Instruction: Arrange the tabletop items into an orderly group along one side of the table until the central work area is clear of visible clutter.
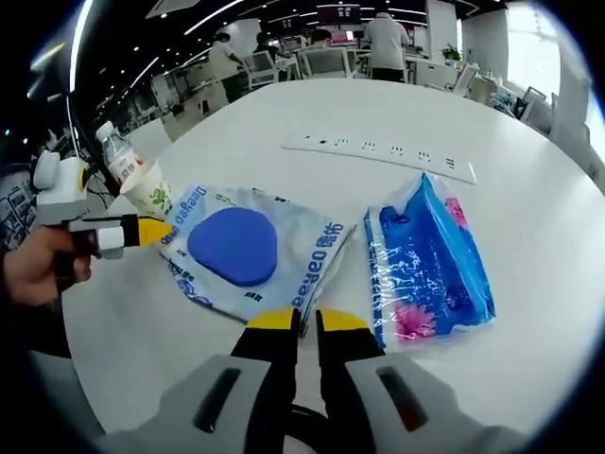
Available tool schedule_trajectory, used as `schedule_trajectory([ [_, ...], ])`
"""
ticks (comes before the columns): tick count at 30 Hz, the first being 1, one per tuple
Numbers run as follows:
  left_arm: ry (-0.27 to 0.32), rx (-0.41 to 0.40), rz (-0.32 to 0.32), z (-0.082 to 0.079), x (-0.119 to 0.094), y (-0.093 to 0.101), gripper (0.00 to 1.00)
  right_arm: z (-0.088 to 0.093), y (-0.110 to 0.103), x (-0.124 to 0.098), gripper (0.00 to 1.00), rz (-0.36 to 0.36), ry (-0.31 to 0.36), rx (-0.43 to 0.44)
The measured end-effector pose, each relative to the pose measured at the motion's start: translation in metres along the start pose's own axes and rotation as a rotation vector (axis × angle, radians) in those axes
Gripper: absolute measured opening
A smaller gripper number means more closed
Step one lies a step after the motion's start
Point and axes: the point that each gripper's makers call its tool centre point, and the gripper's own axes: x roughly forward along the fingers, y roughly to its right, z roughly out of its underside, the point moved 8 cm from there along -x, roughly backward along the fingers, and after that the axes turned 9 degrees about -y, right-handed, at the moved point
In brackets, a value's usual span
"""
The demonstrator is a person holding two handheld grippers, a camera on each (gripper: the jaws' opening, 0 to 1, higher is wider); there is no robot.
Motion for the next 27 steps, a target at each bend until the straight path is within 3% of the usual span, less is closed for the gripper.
schedule_trajectory([
  [10, -0.01, -0.001, 0.008, 0.008, -0.009, -0.004, 0.17, 0.002, 0.001, -0.004, 0.17, 0.002, -0.011, 0.016],
  [17, -0.001, 0.009, 0.022, 0.011, -0.017, 0.004, 0.18, 0.002, -0.001, -0.012, 0.17, -0.001, 0.007, 0.04],
  [19, 0.003, 0.027, 0.021, 0.011, -0.023, 0.006, 0.23, 0.002, -0.002, -0.019, 0.18, 0.004, 0.023, 0.044],
  [21, 0.04, 0.096, 0.0, 0.009, -0.032, 0.004, 0.29, 0.003, -0.002, -0.025, 0.19, 0.01, 0.033, 0.045],
  [27, 0.059, 0.117, 0.003, 0.026, -0.065, -0.006, 0.38, 0.021, 0.0, -0.051, 0.28, 0.028, 0.088, 0.103],
])
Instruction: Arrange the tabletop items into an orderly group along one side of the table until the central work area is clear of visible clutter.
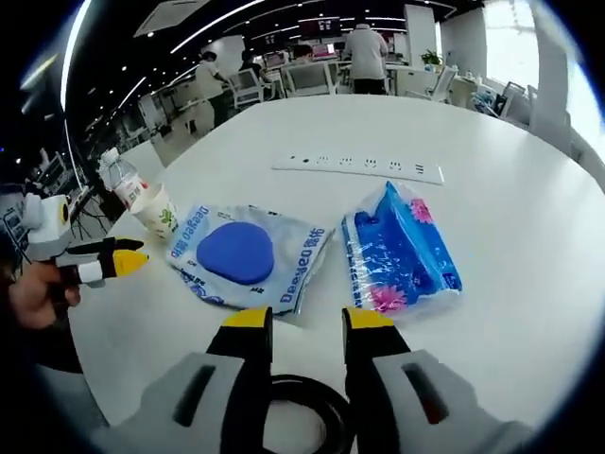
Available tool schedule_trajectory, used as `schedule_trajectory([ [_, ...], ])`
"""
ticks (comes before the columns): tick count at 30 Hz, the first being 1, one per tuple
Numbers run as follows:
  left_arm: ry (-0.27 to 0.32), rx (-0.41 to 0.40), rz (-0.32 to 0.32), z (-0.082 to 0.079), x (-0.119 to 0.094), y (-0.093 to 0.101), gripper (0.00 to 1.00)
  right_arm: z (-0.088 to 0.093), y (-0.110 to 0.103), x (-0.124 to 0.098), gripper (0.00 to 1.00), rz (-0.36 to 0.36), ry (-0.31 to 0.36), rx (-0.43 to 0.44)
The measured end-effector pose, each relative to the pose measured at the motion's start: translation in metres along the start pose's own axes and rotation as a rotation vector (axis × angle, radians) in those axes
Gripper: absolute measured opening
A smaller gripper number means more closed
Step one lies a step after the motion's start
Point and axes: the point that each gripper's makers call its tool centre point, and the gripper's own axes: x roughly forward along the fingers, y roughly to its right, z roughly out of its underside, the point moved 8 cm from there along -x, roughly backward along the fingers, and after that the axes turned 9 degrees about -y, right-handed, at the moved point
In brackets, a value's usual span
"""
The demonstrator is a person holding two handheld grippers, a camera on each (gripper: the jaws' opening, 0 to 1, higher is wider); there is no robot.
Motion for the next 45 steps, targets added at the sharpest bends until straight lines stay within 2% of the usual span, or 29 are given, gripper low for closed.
schedule_trajectory([
  [2, -0.002, 0.009, 0.003, 0.006, -0.007, -0.001, 0.42, 0.007, 0.0, -0.005, 0.31, 0.007, 0.001, 0.003],
  [3, 0.004, 0.058, 0.034, 0.009, -0.013, 0.002, 0.48, 0.013, 0.0, -0.009, 0.34, 0.0, 0.005, 0.026],
  [5, 0.015, 0.097, 0.031, 0.014, -0.024, 0.003, 0.52, 0.022, -0.003, -0.015, 0.44, -0.01, 0.004, 0.049],
  [7, 0.017, 0.104, 0.036, 0.018, -0.027, 0.001, 0.52, 0.032, -0.006, -0.02, 0.51, -0.005, -0.001, 0.047],
  [12, 0.013, 0.12, 0.052, 0.027, -0.041, 0.001, 0.55, 0.049, -0.018, -0.031, 0.52, -0.021, 0.01, 0.06],
  [15, 0.011, 0.13, 0.061, 0.038, -0.053, 0.004, 0.55, 0.055, -0.028, -0.038, 0.53, -0.035, 0.034, 0.049],
  [17, 0.019, 0.158, 0.055, 0.044, -0.061, 0.007, 0.57, 0.059, -0.034, -0.042, 0.54, -0.042, 0.038, 0.04],
  [19, 0.034, 0.183, 0.08, 0.049, -0.067, 0.012, 0.59, 0.065, -0.039, -0.046, 0.55, -0.046, 0.044, 0.034],
  [21, 0.025, 0.212, 0.073, 0.055, -0.074, 0.013, 0.59, 0.07, -0.043, -0.049, 0.55, -0.049, 0.043, 0.036],
  [29, 0.03, 0.172, 0.059, 0.07, -0.088, 0.007, 0.58, 0.09, -0.063, -0.058, 0.55, -0.06, 0.036, 0.033],
  [37, 0.031, 0.148, 0.063, 0.084, -0.098, 0.011, 0.57, 0.095, -0.063, -0.062, 0.55, -0.046, 0.033, 0.049],
  [40, 0.03, 0.136, 0.076, 0.083, -0.099, 0.013, 0.57, 0.095, -0.062, -0.065, 0.54, -0.032, 0.034, 0.044],
  [45, 0.037, 0.155, 0.08, 0.082, -0.102, 0.015, 0.57, 0.084, -0.054, -0.069, 0.54, -0.009, 0.052, 0.068],
])
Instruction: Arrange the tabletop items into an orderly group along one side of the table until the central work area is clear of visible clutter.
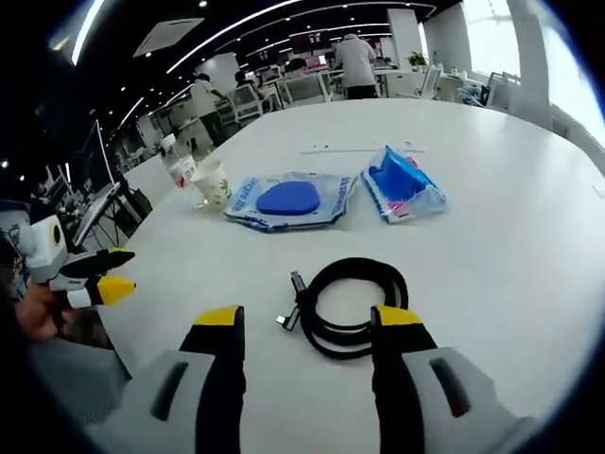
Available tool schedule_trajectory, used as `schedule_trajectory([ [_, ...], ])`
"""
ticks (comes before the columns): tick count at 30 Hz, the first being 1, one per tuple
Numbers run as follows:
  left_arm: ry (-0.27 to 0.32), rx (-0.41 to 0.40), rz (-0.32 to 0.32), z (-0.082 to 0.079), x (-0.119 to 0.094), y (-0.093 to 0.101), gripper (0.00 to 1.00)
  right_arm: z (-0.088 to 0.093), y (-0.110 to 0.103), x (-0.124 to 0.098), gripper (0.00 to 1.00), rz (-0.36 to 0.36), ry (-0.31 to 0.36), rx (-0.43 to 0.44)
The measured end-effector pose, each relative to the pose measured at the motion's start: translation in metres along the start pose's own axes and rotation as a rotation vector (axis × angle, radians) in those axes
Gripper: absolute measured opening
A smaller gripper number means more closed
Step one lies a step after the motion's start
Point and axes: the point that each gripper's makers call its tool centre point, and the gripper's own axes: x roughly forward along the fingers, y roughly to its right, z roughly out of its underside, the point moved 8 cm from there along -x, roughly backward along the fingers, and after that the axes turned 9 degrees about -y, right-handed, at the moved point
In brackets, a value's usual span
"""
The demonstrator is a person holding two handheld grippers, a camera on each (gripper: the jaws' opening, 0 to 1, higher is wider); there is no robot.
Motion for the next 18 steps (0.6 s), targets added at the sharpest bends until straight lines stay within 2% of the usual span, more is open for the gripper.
schedule_trajectory([
  [4, -0.006, -0.008, 0.026, 0.001, -0.003, 0.004, 0.57, -0.01, 0.007, 0.0, 0.55, 0.048, -0.003, 0.007],
  [9, 0.006, 0.042, 0.039, -0.004, -0.013, 0.01, 0.56, -0.025, 0.019, 0.005, 0.53, 0.092, 0.007, 0.035],
  [10, 0.004, 0.032, 0.044, -0.004, -0.013, 0.008, 0.55, -0.027, 0.02, 0.006, 0.52, 0.103, 0.01, 0.038],
  [12, -0.003, -0.036, 0.097, -0.004, -0.015, 0.011, 0.54, -0.031, 0.027, 0.011, 0.51, 0.133, 0.017, 0.04],
  [13, 0.003, -0.053, 0.116, -0.005, -0.017, 0.012, 0.54, -0.033, 0.031, 0.013, 0.51, 0.145, 0.015, 0.068],
  [15, 0.014, -0.028, 0.106, -0.005, -0.022, 0.012, 0.54, -0.036, 0.038, 0.016, 0.51, 0.162, 0.021, 0.119],
  [18, 0.01, -0.015, 0.103, -0.003, -0.026, 0.013, 0.54, -0.045, 0.05, 0.023, 0.49, 0.155, 0.061, 0.249],
])
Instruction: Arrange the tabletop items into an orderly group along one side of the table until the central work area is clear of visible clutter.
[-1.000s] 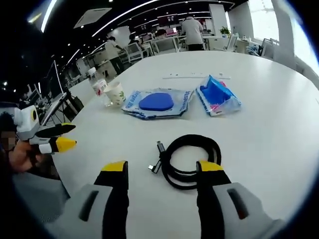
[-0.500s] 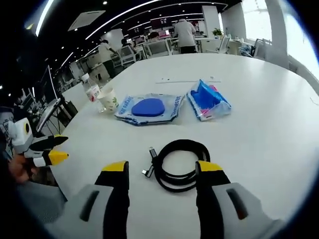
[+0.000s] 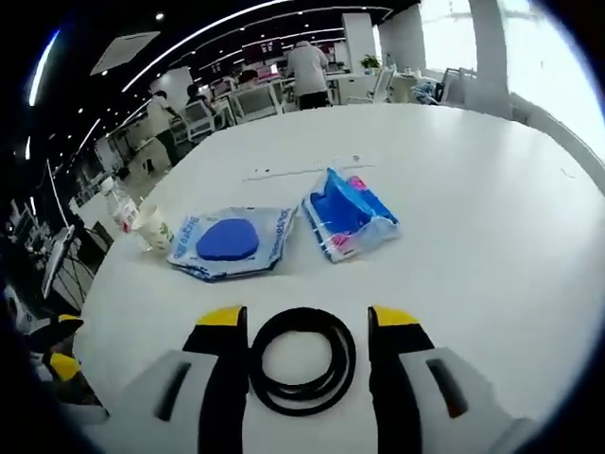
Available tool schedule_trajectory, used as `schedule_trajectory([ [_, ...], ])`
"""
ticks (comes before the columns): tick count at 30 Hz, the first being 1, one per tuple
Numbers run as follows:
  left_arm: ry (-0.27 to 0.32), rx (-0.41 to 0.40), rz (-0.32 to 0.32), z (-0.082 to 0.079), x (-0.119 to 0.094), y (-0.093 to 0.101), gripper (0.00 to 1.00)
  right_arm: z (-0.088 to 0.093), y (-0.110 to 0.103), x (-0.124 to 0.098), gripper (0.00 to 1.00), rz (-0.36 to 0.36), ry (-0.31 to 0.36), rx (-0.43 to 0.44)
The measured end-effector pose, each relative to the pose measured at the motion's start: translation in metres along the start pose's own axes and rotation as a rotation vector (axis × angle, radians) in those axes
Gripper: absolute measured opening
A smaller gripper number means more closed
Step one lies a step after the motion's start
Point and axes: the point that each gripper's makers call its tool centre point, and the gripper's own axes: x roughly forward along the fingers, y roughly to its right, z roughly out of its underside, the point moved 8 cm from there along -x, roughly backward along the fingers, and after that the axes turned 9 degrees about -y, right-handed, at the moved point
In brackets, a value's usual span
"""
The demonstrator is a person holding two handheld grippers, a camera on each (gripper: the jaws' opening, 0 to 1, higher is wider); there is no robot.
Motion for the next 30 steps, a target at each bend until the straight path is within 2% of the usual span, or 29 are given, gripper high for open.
schedule_trajectory([
  [7, 0.011, -0.013, -0.004, -0.001, -0.001, -0.002, 0.54, -0.018, 0.015, 0.025, 0.45, 0.038, -0.004, 0.057],
  [10, 0.016, -0.026, -0.015, -0.001, -0.003, -0.006, 0.54, -0.024, 0.019, 0.033, 0.44, 0.067, -0.015, 0.05],
  [12, 0.019, -0.044, -0.015, -0.001, -0.004, -0.008, 0.53, -0.026, 0.021, 0.041, 0.45, 0.088, -0.046, 0.031],
  [15, 0.019, -0.055, -0.02, 0.0, -0.006, -0.01, 0.53, -0.034, 0.025, 0.054, 0.43, 0.098, -0.043, 0.007],
  [20, 0.018, -0.063, -0.021, 0.001, -0.007, -0.011, 0.52, -0.035, 0.028, 0.069, 0.41, 0.114, -0.079, 0.029],
  [23, 0.026, -0.08, -0.019, 0.001, -0.007, -0.013, 0.5, -0.038, 0.032, 0.079, 0.4, 0.137, -0.09, -0.022],
  [30, 0.029, -0.103, -0.027, 0.002, -0.008, -0.017, 0.5, -0.046, 0.037, 0.09, 0.39, 0.14, -0.085, 0.036],
])
